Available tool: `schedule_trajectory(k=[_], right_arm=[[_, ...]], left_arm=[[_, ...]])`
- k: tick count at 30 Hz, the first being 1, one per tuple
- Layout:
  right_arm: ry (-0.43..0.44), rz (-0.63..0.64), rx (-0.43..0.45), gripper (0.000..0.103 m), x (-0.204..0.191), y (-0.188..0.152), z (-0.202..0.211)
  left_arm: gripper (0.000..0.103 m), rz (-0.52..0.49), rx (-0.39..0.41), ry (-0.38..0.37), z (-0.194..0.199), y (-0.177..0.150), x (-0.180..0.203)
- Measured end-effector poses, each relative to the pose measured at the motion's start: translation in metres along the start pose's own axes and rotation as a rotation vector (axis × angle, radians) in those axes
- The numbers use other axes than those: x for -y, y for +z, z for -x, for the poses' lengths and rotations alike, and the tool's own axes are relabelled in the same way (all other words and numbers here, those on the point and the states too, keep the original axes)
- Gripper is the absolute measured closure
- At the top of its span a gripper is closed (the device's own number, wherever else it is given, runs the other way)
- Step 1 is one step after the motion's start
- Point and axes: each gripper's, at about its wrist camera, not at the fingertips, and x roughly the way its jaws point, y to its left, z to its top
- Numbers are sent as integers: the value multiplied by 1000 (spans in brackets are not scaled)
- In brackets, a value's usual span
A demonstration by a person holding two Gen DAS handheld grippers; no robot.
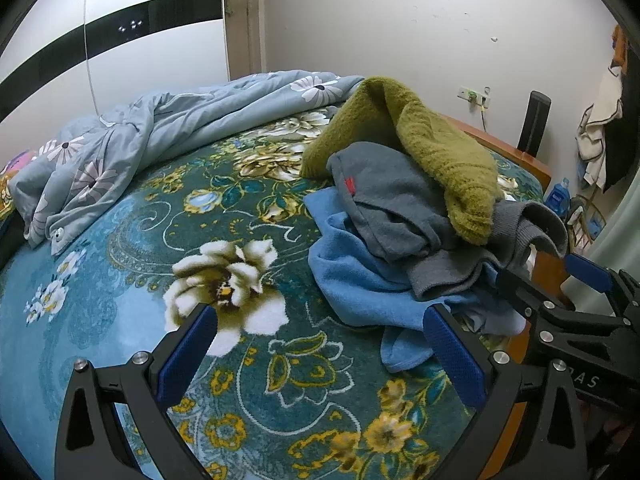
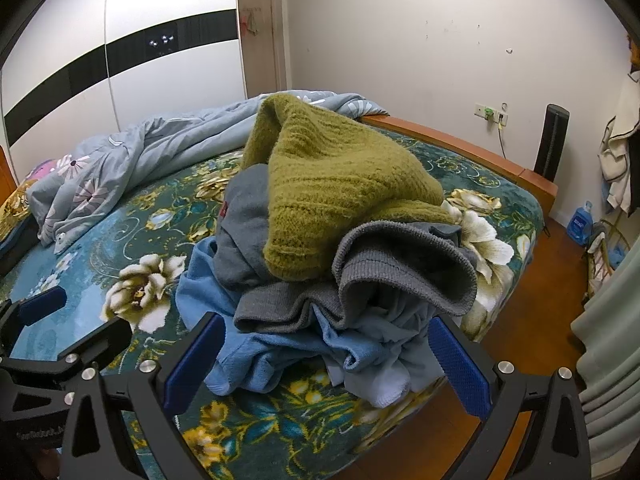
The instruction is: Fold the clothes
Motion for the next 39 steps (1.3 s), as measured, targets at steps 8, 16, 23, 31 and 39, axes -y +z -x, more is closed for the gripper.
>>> schedule_trajectory(k=[8,16,23,31,39], right_arm=[[10,-11,-4,0,4,1,-1],[7,7,21,0,-1,5,5],[36,28,38,0,-5,8,10],[48,75,63,0,-17,9,14],[45,69,69,0,-19,12,13]], left_arm=[[0,-5,17,-41,0,2,0],[0,-32,62,-21,9,4,3],[0,-21,81,-36,17,3,-2],[0,22,106,-62,26,6,-15],[0,53,89,-78,22,5,-23]])
